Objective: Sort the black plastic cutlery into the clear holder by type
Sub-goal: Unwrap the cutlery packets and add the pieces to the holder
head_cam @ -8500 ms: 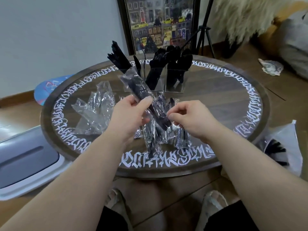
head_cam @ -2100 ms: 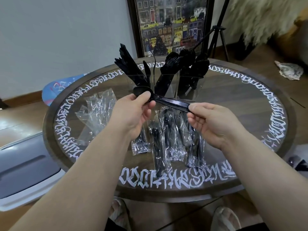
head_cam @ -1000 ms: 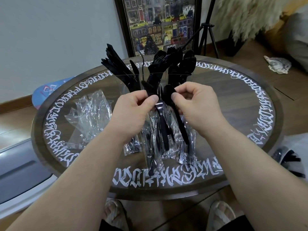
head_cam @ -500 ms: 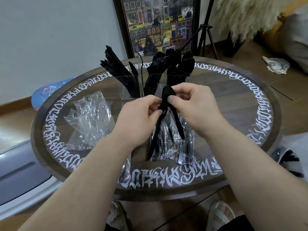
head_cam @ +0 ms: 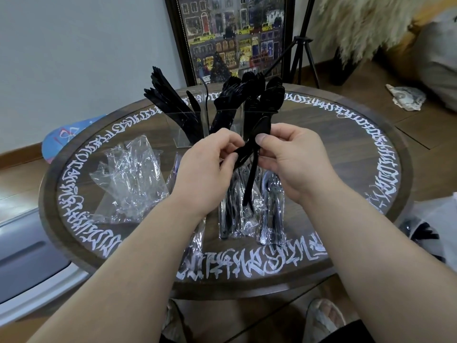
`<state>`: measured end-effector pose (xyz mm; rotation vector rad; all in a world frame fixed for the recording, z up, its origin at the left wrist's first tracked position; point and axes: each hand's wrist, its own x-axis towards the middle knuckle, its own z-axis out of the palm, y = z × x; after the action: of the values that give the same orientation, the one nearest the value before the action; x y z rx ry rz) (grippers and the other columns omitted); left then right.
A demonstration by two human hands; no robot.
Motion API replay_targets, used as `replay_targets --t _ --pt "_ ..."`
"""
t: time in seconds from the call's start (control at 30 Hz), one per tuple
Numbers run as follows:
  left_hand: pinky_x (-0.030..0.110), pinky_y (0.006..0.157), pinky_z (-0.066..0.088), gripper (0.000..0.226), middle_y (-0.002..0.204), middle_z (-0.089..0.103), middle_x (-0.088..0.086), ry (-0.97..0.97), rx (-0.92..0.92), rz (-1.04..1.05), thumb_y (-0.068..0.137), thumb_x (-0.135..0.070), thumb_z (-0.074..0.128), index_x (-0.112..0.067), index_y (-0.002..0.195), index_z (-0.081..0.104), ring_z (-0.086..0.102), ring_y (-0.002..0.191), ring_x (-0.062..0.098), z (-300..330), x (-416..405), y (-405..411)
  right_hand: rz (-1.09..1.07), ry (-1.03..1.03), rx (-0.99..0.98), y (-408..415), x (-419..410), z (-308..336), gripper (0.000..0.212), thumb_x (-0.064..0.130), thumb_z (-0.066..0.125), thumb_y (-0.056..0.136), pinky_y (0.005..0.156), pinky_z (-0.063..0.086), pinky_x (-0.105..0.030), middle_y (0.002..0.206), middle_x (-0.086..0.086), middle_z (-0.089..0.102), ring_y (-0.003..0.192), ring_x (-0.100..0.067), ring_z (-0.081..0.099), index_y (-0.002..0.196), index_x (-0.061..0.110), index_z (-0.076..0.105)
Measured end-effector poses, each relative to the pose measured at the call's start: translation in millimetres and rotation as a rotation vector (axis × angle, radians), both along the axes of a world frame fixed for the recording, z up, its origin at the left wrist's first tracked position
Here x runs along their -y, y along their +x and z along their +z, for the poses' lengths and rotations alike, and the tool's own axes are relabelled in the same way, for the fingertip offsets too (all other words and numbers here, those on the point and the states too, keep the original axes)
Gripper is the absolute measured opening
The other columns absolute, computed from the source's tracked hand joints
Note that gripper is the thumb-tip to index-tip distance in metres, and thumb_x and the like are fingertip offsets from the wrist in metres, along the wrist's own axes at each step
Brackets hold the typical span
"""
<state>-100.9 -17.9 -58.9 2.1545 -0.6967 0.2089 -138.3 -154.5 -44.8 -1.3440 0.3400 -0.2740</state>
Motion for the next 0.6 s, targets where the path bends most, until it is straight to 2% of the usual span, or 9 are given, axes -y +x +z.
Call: replay_targets --t 0.1,0.2,0.3,0.43,0.5,0.6 --pt "0.008 0.064 0.038 0.022 0.079 0.058 -0.013 0.011 -0.040 -0.024 0.089 -0.003 0.057 -0.023 0.097 0.060 0.050 0.067 -0.004 -1.0 0.9 -0.2 0.008 -0.229 -0.028 -1.8 3.3 -2.1 0.022 0.002 0.056 0.091 0.080 0.056 -0.054 0.074 -0.013 0.068 0.072 -0.028 0.066 0.076 0.014 0.066" --pt "0.017 0.070 0.044 0.017 0.080 0.057 -0.017 0.053 -0.090 0.013 0.091 -0.010 0.058 -0.025 0.097 0.055 0.054 0.073 -0.001 -3.2 1.6 1.3 0.017 -0.386 -0.038 -3.5 4.9 -4.8 0.025 0.007 0.055 0.093 0.077 0.056 -0.053 0.074 -0.007 0.072 0.071 -0.024 0.072 0.074 0.022 0.062" --pt "0.019 0.077 0.046 0.016 0.084 0.061 -0.019 0.089 -0.114 0.027 0.092 -0.014 0.057 -0.027 0.100 0.060 0.058 0.082 0.000 -4.4 3.0 5.0 0.035 -0.401 -0.019 -6.0 5.6 -6.0 0.026 0.004 0.055 0.092 0.077 0.057 -0.051 0.076 -0.008 0.073 0.072 -0.023 0.072 0.076 0.023 0.063" --pt "0.026 0.084 0.047 0.020 0.094 0.067 -0.008 0.153 -0.080 0.010 0.093 -0.013 0.056 -0.025 0.104 0.068 0.061 0.090 0.010 -6.7 4.3 7.2 -0.052 -0.316 0.024 -7.7 10.0 -2.0 0.028 -0.002 0.052 0.092 0.070 0.059 -0.037 0.076 -0.005 0.072 0.067 -0.018 0.070 0.080 0.019 0.065" --pt "0.030 0.080 0.048 0.018 0.088 0.066 -0.008 0.141 -0.088 0.055 0.093 -0.013 0.055 -0.025 0.100 0.067 0.061 0.083 0.012 -8.2 2.6 8.4 -0.113 -0.275 0.031 -7.5 17.0 -0.9 0.025 0.000 0.054 0.092 0.070 0.060 -0.038 0.078 -0.006 0.073 0.069 -0.019 0.070 0.082 0.020 0.065" --pt "0.030 0.067 0.050 0.014 0.073 0.061 -0.014 0.035 -0.108 0.146 0.093 -0.015 0.055 -0.025 0.093 0.063 0.057 0.064 0.007 -5.4 -3.3 12.2 -0.161 -0.269 0.041 -7.3 23.8 -1.0 0.024 0.005 0.061 0.089 0.077 0.057 -0.048 0.075 -0.005 0.072 0.073 -0.025 0.067 0.074 0.023 0.066"
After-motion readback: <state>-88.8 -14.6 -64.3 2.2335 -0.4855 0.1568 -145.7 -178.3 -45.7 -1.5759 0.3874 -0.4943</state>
